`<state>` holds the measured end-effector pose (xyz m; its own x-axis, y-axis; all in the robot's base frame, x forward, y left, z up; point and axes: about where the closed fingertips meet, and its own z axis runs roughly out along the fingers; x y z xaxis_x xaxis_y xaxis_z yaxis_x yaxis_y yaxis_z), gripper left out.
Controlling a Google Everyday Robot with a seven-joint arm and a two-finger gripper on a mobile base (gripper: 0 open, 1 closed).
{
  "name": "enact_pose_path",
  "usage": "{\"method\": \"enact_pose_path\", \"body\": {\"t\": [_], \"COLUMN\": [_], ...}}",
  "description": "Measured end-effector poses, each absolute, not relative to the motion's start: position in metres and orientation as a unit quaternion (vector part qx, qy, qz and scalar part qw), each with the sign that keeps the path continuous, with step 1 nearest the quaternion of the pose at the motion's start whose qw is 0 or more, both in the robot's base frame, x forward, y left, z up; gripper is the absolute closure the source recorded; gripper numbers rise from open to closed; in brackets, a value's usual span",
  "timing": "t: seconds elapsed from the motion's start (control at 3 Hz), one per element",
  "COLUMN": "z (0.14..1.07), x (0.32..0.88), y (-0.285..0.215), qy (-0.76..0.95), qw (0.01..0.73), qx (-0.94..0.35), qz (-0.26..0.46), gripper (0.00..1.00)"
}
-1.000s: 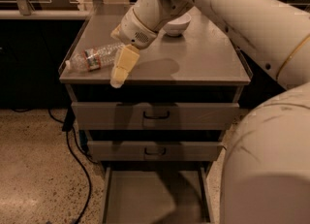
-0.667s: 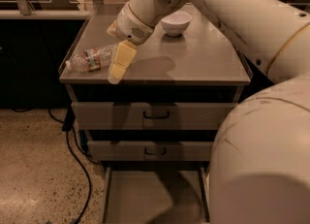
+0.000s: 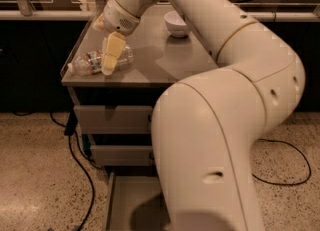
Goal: Place water bottle into bottom drawer
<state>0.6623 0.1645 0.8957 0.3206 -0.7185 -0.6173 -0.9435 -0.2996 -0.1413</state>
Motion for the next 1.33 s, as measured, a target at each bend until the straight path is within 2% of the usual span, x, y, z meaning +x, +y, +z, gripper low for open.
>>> {"method": "enact_pose_path", "body": {"t": [0.67, 1.0, 1.33], "z": [0.858, 0.854, 0.854], "x": [0.674, 0.674, 0.674], "y": [0.204, 0.205, 0.205], "qy": [0.506, 0.505, 0.505], "qw": [0.210, 0.206, 0.206], "qx": [-0.793, -0.794, -0.794], "qz": [0.267, 0.270, 0.270], "gripper": [0.00, 0.00, 0.12]}}
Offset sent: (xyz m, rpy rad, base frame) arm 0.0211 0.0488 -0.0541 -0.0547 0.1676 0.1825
